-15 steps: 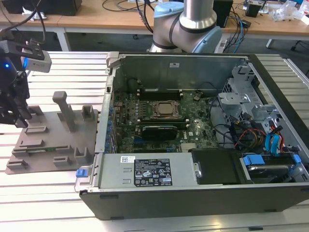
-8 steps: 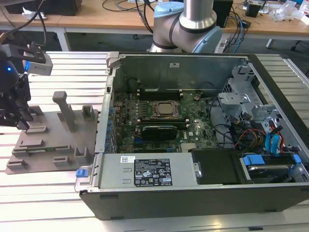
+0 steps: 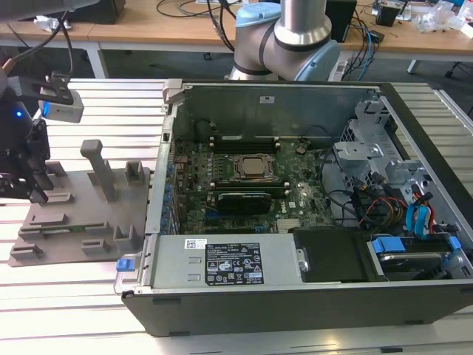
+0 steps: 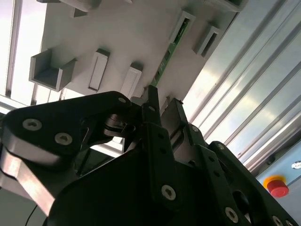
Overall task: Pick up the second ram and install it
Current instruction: 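Pick up the second ram and move it above second insertion slot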
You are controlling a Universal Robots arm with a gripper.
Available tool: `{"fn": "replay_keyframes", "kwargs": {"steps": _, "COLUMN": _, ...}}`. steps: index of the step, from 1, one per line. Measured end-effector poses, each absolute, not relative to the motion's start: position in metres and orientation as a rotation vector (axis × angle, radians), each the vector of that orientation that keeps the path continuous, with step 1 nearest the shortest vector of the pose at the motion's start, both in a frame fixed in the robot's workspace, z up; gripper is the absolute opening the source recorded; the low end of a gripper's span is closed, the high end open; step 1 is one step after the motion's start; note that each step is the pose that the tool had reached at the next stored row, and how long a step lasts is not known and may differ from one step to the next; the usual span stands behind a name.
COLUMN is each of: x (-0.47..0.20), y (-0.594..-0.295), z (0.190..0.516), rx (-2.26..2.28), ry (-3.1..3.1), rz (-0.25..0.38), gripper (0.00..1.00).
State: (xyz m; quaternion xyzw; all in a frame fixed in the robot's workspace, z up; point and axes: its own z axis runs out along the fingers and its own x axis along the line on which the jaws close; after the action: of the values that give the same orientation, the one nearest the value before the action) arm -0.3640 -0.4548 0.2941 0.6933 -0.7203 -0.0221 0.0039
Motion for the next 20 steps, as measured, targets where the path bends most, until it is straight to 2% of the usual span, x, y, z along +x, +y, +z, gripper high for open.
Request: {"fn": "replay_keyframes", "kwargs": {"steps": 20, "x": -0.364, "y": -0.457, "z": 0.272, "rx": 2.173, "ry": -2.257, "rz": -0.069, "gripper": 0.30}}
